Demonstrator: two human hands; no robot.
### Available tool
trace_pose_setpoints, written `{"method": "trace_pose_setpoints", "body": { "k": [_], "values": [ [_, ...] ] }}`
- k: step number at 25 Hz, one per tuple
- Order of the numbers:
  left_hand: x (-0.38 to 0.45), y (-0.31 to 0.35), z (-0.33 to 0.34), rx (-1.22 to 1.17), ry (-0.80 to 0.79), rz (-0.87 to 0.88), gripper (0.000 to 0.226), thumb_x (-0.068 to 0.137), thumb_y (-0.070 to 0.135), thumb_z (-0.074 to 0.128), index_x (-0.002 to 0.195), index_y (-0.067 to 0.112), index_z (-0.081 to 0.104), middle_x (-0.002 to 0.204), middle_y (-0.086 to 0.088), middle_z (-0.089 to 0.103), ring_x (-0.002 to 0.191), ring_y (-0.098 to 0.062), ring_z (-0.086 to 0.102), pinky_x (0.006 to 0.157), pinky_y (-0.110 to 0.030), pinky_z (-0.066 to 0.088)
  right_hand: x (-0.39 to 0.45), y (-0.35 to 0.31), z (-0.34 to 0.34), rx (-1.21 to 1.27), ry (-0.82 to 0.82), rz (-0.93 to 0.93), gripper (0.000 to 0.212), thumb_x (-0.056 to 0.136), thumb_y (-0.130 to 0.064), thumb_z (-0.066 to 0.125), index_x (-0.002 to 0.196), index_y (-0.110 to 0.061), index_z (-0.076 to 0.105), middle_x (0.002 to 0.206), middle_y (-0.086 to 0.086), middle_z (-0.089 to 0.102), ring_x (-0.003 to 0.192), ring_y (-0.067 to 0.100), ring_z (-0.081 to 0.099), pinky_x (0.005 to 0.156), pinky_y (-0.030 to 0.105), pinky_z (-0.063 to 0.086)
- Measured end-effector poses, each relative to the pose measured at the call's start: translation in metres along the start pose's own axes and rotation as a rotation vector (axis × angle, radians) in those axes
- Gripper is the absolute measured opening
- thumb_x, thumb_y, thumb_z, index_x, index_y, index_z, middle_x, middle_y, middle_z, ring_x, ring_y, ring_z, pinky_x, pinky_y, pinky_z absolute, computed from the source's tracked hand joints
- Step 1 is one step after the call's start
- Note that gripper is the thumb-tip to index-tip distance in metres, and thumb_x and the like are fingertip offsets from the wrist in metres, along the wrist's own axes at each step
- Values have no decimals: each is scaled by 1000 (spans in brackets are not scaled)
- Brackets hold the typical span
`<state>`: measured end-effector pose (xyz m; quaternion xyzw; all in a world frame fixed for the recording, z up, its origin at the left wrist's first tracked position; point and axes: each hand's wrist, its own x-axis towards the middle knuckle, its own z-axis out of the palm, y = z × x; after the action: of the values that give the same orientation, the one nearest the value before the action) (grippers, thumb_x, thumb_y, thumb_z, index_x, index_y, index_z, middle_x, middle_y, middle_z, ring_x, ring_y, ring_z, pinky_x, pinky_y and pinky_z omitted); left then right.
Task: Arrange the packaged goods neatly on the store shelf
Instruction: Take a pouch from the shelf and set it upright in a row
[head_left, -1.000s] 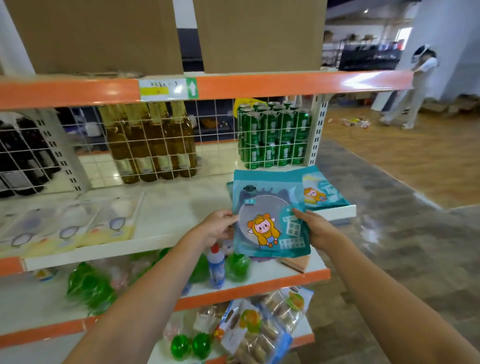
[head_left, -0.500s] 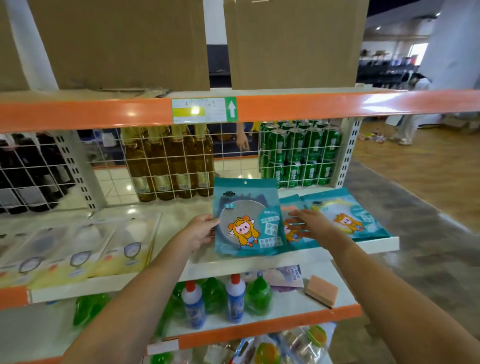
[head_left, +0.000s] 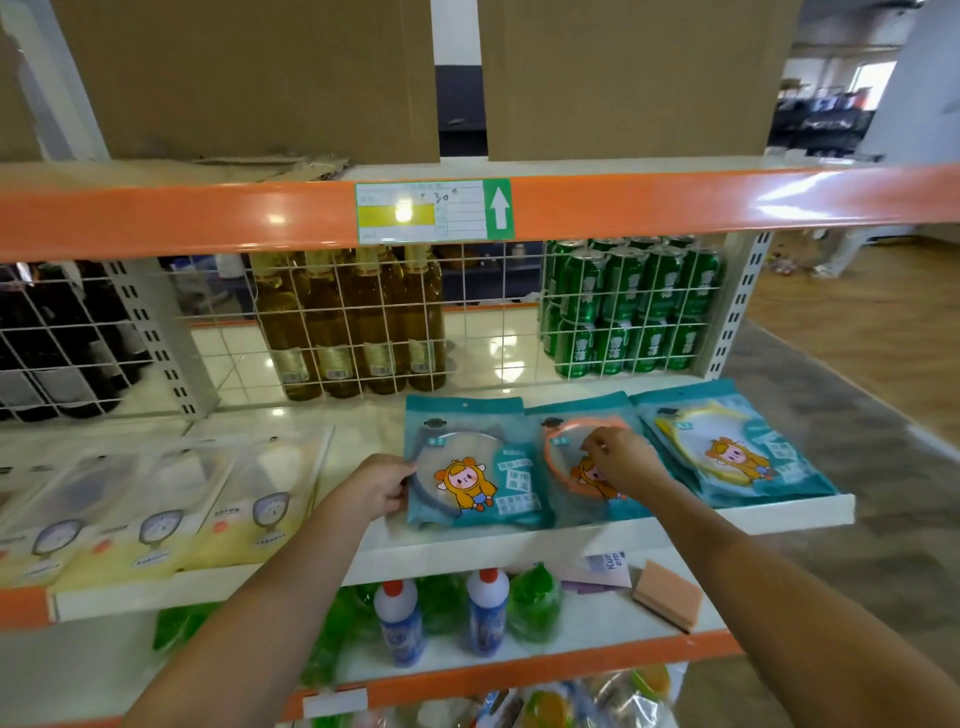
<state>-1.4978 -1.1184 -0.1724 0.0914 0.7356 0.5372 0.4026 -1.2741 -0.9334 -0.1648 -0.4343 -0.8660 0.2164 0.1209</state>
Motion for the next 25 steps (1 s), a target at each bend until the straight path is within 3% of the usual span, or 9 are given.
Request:
{"method": "trace_pose_setpoints", "body": {
  "k": [3,7,9,12,15,18,21,25],
  "values": [
    [1,-5,2,42,60,12,13,95,4,50,107,-1,55,82,-12,59,91,-28,57,84,-38,47,4,1,3,-84,-85,-27,33,101,-14,33,117,-9,61,112,14,62,92,26,62,69,27,43],
    [9,-11,6,249,171,77,15,95,8,52,92,-3,61,86,-14,62,87,-29,60,85,-40,51,5,9,9,-127,-92,-87,27,99,-16,37,100,-4,61,99,17,65,76,24,57,64,28,41],
    [11,-12,9,391,230,113,18,95,12,52,82,3,60,88,-14,63,85,-28,60,84,-40,51,5,11,11,-168,-77,-111,26,99,-20,38,102,-8,61,103,14,64,86,26,59,70,31,43],
    [8,-11,13,633,309,160,20,96,18,50,96,2,62,91,-11,62,84,-24,58,76,-33,47,5,14,11,-219,-74,-170,27,98,-22,39,111,-11,60,115,11,59,104,26,56,89,35,46],
    [2,-11,16,912,379,217,21,97,19,47,103,5,61,94,-9,60,82,-21,55,71,-30,44,5,17,14,-278,-128,-196,31,101,-23,33,122,-8,52,125,14,52,109,25,53,90,33,46],
    [-3,-14,20,1097,439,272,23,94,21,50,112,8,59,111,-11,55,95,-23,57,77,-30,47,3,16,13,-300,-113,-203,33,100,-26,35,124,-10,50,128,13,49,111,25,52,91,36,47],
    [-2,-19,19,1106,446,266,30,97,25,46,119,8,56,117,-13,52,105,-27,56,83,-32,46,2,15,13,-302,-101,-203,33,100,-27,36,125,-9,49,129,13,48,114,25,50,95,37,46],
    [1,-26,16,1041,457,285,31,99,25,41,120,8,56,116,-14,57,105,-28,58,81,-34,46,0,16,13,-306,-118,-207,37,100,-28,37,130,-8,44,135,13,45,120,25,47,98,38,44]
  ]
}}
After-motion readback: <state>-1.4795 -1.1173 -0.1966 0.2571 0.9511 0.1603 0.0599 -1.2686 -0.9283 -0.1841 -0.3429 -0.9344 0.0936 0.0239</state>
